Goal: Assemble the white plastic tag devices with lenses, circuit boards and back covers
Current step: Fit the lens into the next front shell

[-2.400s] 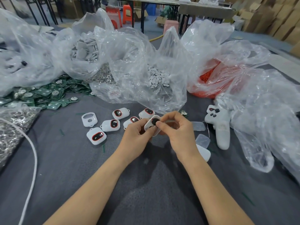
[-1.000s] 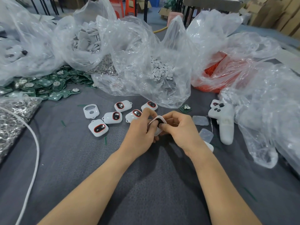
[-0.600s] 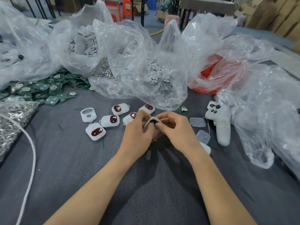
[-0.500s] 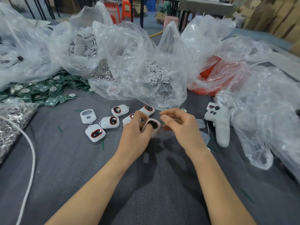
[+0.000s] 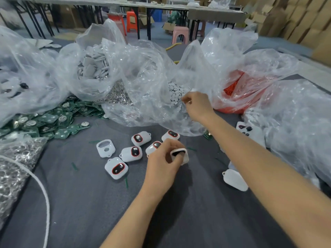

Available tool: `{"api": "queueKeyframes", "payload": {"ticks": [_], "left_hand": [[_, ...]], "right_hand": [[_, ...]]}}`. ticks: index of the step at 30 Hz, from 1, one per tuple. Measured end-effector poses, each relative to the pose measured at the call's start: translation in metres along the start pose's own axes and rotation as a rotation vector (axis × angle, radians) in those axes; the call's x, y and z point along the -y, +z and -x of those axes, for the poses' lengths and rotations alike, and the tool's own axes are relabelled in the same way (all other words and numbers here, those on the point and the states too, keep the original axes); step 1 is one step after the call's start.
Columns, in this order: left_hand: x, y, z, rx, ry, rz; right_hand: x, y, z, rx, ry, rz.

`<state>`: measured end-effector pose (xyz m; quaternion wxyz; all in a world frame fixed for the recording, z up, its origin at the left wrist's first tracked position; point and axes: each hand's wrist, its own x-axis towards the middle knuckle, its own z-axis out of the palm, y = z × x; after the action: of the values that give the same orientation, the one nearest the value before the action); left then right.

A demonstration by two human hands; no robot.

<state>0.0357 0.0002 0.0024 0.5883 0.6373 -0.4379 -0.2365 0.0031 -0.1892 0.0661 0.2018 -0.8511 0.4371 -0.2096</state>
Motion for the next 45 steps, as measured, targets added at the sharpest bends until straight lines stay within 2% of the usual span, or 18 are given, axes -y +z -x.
{"api": "queueKeyframes", "payload": {"ticks": [8,12,16,21,24,26,31,33,38,45], "left_hand": [[0.006,-0.003,0.0,0.025,0.041,-0.007],[0.005,-0.004,-0.002,0.003,-0.025,0.055],[0.004,-0.005,0.0,0.041,-0.019,-0.041],[0.007,-0.007,0.0,0.089,0.075,-0.322],[0.006,-0.007,0.0,0.099,0.099,-0.393],[0.004,-0.007,0.0,0.065,0.117,-0.379],[-0.004,-0.011,0.0,-0.181,0.128,-0.17],[-0.006,-0.011,0.0,-0.211,0.113,-0.047],[-0.006,-0.008,0.005,-0.099,0.106,0.017],[-0.008,-0.006,0.006,-0.005,0.153,-0.037]], "right_hand": [[0.012,0.054,-0.055,0.08,0.03,0.232],[0.014,0.059,-0.058,-0.009,0.066,0.301],[0.006,0.049,-0.06,-0.091,0.094,0.071],[0.001,0.031,-0.048,-0.085,0.175,-0.368],[-0.004,0.019,-0.033,-0.044,0.223,-0.468],[-0.005,0.009,-0.016,-0.033,0.242,-0.541],[-0.005,-0.005,0.076,0.058,0.228,-1.122],[-0.003,-0.002,0.115,0.076,0.255,-1.257],[-0.002,0.009,0.153,-0.052,0.346,-1.223],[-0.005,0.011,0.161,-0.045,0.337,-1.293]]}}
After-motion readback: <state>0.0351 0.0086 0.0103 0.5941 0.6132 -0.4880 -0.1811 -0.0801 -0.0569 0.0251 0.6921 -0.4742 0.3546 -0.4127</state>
